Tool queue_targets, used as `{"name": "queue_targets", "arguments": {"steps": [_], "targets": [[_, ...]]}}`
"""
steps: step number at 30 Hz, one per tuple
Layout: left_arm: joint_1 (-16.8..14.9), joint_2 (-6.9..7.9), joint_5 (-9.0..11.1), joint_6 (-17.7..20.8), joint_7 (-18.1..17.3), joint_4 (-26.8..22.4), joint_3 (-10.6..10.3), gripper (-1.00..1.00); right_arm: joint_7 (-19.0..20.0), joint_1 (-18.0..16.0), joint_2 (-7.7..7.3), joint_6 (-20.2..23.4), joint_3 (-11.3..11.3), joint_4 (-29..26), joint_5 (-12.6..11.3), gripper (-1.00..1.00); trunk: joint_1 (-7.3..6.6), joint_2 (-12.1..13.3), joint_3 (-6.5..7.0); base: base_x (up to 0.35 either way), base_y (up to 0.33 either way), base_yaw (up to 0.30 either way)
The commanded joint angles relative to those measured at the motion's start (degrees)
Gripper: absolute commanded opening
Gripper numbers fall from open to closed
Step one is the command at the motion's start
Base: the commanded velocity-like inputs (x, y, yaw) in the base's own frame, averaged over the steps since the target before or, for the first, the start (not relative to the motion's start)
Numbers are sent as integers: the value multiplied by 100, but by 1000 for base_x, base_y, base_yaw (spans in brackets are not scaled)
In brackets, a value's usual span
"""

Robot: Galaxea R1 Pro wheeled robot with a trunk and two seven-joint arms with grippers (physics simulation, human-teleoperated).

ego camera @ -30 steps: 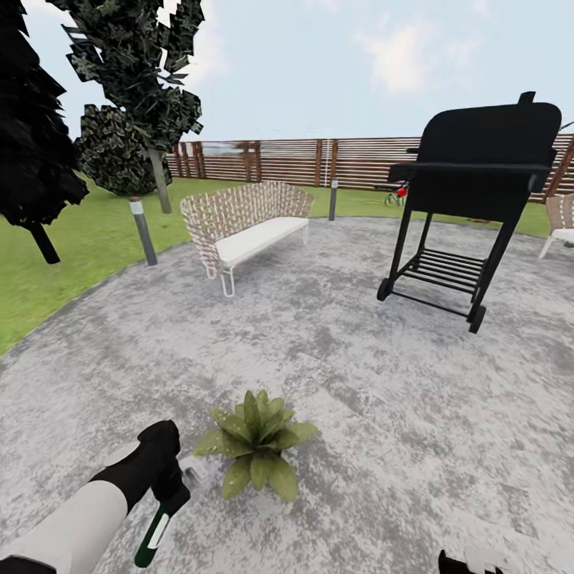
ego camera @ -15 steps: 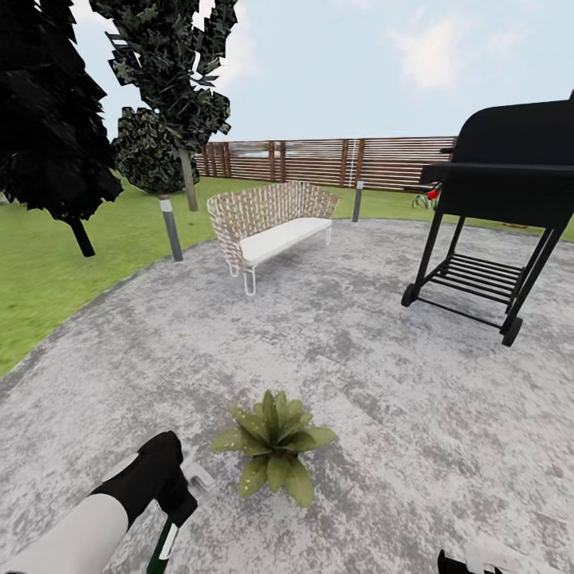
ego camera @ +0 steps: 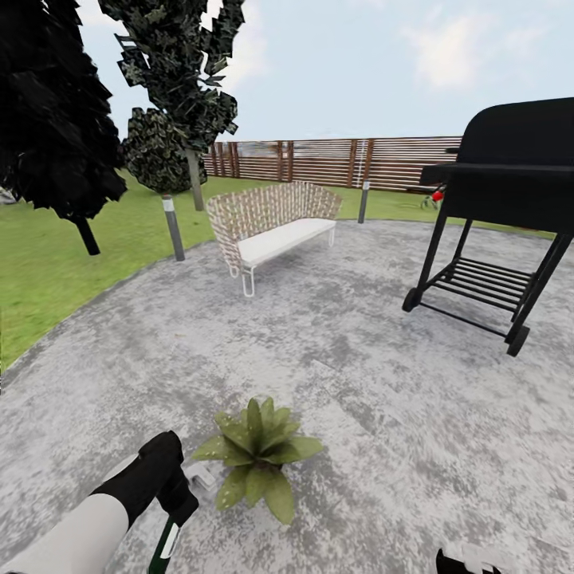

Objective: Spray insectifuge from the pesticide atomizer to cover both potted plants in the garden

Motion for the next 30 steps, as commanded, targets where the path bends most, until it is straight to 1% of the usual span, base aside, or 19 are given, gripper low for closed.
{"name": "queue_targets", "arguments": {"steps": [1,7,13,15,17,18,21,22,24,30], "targets": [[-4,9,-55,18,-57,-12,-22,-100,-20,-4,1,-19,-42,13,60,100,0,-2,-6,125,-261,218],[-4,30,-59,18,-56,-13,-15,-100,-20,-4,2,-16,-42,16,69,100,0,-2,-6,78,-265,268],[-4,54,-59,18,-56,-13,-2,-100,-20,-4,3,-16,-42,16,69,100,0,-2,-6,-152,-244,278],[-4,52,-59,17,-44,-13,116,-100,-20,-4,7,-16,-42,16,69,100,0,-2,-8,-221,-213,273],[-4,41,-60,7,68,-8,394,-100,-20,-4,13,-12,-42,16,69,100,0,-2,-16,-228,-206,234],[-4,32,-63,-2,201,-4,497,-100,-20,-4,17,-9,-42,16,69,100,0,-2,-23,-231,-202,191],[-4,12,-62,-7,466,3,541,-100,-18,-4,19,-7,-42,18,69,100,0,-2,-42,-232,-201,166],[-4,-3,-61,-8,613,5,561,-100,-2,-4,16,-8,-42,25,78,100,0,-2,-42,-6,-5,1],[-4,-3,-65,-8,617,5,558,-100,-2,-4,13,-9,-42,25,78,100,0,-2,-42,-3,-2,1],[-4,-12,-69,-4,621,9,551,-100,-2,-4,19,-10,-38,25,78,100,0,-2,-89,35,0,153]]}}
